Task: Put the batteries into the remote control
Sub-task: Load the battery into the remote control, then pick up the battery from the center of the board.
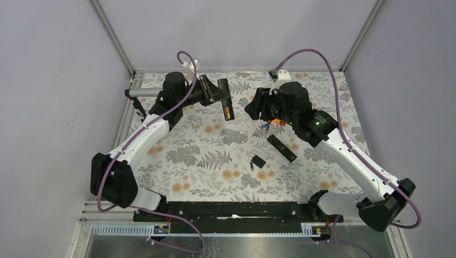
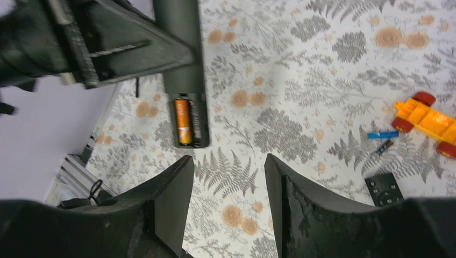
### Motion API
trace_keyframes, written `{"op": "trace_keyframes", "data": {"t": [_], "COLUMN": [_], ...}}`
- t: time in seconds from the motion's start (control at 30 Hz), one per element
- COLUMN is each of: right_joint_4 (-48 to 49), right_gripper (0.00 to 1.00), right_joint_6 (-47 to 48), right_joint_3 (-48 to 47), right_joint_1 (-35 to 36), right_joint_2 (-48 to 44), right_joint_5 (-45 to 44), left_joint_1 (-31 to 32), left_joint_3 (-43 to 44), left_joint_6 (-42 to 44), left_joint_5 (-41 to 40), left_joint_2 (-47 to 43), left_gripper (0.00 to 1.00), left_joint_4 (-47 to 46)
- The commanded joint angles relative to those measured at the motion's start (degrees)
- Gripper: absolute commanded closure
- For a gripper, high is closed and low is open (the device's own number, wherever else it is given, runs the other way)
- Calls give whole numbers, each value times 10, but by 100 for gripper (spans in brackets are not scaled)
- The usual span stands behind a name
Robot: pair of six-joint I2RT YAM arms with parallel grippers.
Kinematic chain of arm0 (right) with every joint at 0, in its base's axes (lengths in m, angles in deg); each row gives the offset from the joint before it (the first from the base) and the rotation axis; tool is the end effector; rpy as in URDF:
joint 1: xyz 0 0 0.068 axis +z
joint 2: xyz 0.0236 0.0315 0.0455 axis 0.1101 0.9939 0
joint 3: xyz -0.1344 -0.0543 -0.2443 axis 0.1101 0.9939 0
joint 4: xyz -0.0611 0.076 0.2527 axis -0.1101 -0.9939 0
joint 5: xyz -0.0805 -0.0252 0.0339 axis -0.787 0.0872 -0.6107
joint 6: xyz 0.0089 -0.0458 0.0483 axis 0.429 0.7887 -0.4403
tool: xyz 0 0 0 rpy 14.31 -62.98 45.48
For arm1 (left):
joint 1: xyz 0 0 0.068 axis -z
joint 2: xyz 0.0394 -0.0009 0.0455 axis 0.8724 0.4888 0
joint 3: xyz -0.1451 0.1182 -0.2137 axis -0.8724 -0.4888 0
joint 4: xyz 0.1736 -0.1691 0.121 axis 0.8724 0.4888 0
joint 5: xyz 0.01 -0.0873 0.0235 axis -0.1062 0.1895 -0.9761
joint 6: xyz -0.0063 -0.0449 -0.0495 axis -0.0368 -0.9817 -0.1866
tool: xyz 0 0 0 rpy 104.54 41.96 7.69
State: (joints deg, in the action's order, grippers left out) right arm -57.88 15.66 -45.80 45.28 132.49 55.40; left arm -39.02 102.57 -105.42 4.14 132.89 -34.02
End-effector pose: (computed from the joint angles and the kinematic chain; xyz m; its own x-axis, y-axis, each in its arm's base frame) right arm 0.2309 0.1858 0.4190 -0.4606 0.1566 -0.8737 -0.4701 0.7918 0.3898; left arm 0.3232 -0.1618 0.3555 -0.7399 -0.3988 -0.5417 0.4003 0.3861 -0.8311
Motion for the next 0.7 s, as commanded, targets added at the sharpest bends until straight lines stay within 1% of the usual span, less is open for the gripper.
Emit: {"op": "trace_keyframes", "data": {"t": [0.0,0.1,0.13,0.17,0.27,0.33,0.47,0.67], "right_joint_4": [-50,-57,-63,-70,-81,-84,-103,-82], "right_gripper": [42,48,51,52,53,51,50,49], "right_joint_6": [-14,-29,-38,-48,-64,-69,-78,-74], "right_joint_3": [58,125,144,159,192,207,210,211], "right_joint_1": [-5,-5,-5,-5,10,27,46,55], "right_joint_2": [8,18,22,27,49,71,121,174], "right_joint_5": [13,31,31,35,52,65,36,34], "left_joint_1": [-2,-2,-2,-2,-3,-3,-3,-4], "left_joint_3": [45,50,50,49,36,25,2,-8], "left_joint_6": [144,193,206,214,219,212,189,178], "left_joint_5": [26,25,25,22,23,26,34,41], "left_joint_2": [-55,-77,-83,-89,-104,-109,-114,-118], "left_gripper": [100,100,100,100,100,100,100,100], "left_joint_4": [95,148,160,169,172,162,137,122]}}
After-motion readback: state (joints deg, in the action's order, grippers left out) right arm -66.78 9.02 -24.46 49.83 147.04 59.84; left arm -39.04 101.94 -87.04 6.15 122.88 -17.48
